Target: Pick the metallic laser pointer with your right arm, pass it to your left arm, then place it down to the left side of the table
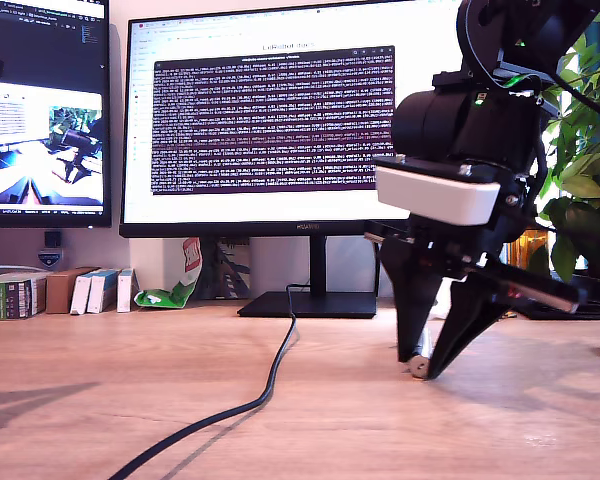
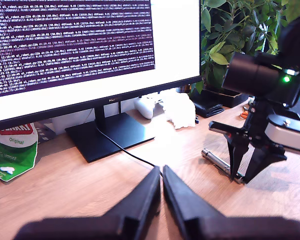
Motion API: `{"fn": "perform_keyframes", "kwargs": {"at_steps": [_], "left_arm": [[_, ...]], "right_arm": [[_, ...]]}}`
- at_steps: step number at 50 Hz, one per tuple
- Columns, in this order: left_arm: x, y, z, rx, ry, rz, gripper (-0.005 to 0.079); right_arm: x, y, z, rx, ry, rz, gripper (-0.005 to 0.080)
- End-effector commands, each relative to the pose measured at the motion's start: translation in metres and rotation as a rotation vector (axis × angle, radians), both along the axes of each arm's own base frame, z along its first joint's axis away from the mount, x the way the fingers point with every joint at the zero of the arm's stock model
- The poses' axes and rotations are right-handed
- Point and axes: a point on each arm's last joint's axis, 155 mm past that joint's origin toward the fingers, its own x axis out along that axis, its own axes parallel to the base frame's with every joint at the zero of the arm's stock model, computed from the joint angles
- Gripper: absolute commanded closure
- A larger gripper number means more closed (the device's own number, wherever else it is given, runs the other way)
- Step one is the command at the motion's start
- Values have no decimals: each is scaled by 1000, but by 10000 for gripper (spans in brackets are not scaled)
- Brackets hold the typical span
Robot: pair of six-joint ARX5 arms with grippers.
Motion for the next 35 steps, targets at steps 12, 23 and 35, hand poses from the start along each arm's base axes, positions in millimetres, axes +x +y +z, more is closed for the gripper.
{"fn": "perform_keyframes", "kwargs": {"at_steps": [12, 23, 35], "left_arm": [[-1, -2, 6, -4, -12, -10, 762], [-4, -5, 7, -17, -3, -33, 762], [-5, -6, 8, -25, 3, -43, 762]], "right_arm": [[-7, -8, -13, -39, 41, 74, 476], [-16, -12, -34, -77, 75, 187, 463], [-23, -24, -36, -113, 110, 212, 464]]}}
